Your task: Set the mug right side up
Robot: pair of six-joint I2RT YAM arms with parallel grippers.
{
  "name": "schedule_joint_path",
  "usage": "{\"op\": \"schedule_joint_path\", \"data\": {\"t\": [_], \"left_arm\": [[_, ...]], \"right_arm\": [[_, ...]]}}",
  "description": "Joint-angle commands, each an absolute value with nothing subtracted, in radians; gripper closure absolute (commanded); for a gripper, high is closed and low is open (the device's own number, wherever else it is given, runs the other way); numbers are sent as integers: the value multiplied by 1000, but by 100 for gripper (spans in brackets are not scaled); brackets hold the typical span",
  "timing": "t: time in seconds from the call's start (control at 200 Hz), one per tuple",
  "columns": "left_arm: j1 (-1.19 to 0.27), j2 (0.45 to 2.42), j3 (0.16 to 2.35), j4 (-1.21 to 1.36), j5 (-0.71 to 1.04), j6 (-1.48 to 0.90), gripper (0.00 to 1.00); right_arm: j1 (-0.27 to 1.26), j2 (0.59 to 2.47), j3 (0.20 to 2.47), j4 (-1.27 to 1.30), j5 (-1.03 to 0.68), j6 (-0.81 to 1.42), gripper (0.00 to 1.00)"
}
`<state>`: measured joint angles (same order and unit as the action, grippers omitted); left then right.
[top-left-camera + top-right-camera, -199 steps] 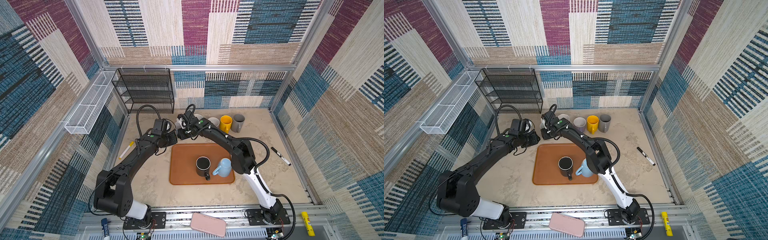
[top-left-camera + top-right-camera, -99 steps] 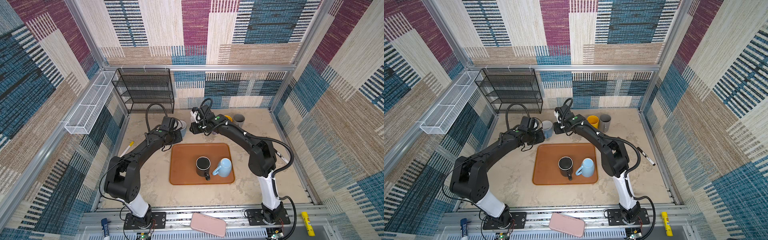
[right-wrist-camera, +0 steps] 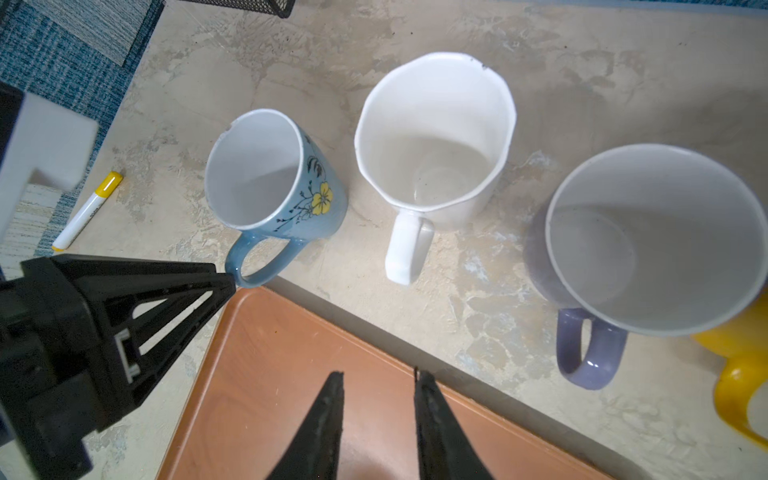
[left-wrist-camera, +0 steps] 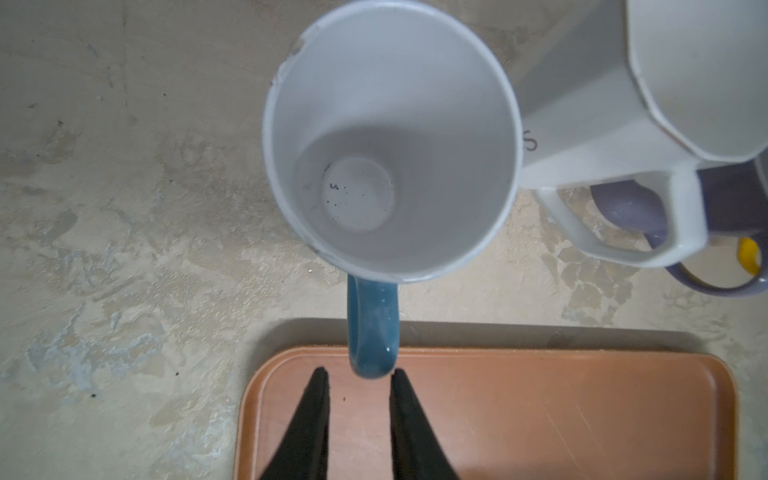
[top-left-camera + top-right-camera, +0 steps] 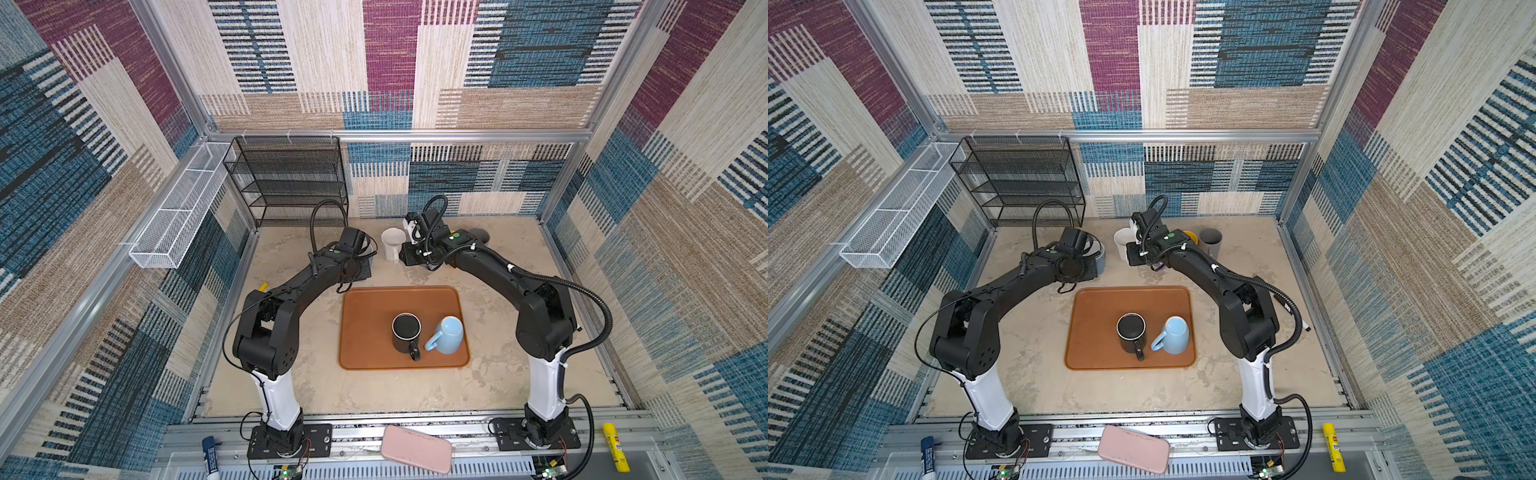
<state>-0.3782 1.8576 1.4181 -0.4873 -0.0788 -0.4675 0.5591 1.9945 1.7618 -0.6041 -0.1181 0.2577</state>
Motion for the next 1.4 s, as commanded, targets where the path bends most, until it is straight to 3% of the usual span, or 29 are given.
{"op": "schedule_joint_path", "data": {"t": [0.0, 0.781, 1.397], "left_arm": [[-382, 1872, 1433, -493, -112, -413, 78], [-380, 1995, 1555, -476, -159, -360, 88], [-380, 1990, 1560, -479, -159, -346, 91]], "right_arm": [[558, 1979, 1758, -565, -95, 252, 67], [552, 1985, 1754, -570, -57, 259, 68], [597, 2245, 2049, -694, 79, 336, 64]]}}
